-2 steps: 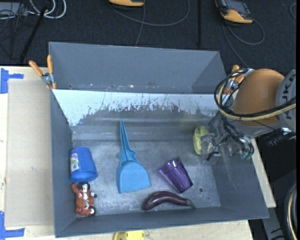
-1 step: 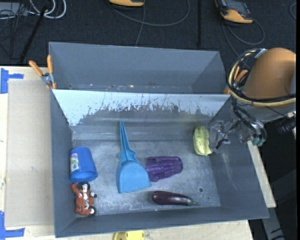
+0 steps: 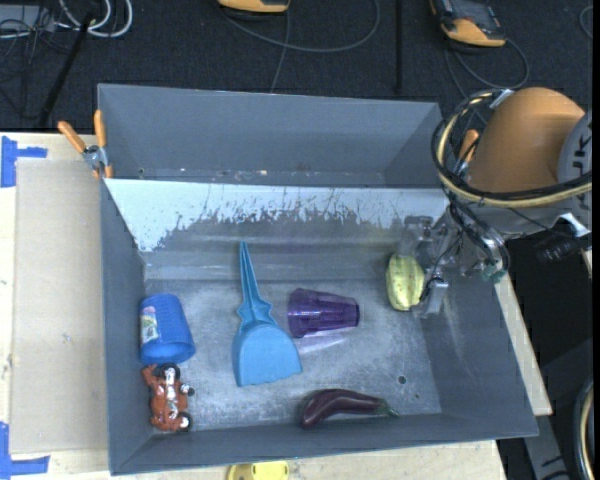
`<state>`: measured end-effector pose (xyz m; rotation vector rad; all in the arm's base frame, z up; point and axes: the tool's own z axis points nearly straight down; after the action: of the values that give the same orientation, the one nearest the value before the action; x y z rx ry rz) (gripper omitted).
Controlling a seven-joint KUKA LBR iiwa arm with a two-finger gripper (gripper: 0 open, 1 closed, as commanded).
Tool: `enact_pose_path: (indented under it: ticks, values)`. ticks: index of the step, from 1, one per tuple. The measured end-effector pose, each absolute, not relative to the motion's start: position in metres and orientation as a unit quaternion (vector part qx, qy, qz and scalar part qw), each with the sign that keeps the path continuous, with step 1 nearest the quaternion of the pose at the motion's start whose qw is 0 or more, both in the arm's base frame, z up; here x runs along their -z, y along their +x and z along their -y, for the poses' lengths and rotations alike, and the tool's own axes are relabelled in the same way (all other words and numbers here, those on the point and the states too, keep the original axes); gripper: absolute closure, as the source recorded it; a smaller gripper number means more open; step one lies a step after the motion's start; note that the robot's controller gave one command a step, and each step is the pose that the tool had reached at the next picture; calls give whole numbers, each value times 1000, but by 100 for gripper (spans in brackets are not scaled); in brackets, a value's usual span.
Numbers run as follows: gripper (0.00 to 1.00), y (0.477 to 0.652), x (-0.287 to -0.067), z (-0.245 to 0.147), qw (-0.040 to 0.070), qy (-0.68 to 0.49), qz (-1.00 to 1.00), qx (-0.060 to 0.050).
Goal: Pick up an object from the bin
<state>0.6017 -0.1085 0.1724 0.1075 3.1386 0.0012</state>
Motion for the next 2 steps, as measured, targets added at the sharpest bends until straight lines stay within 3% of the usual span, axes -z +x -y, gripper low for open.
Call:
enact_pose_path:
  ticks: [1, 2]
  values:
    - [0, 608, -151, 101, 0, 51, -999, -1]
    - [0, 567, -95, 40, 1, 48, -999, 0]
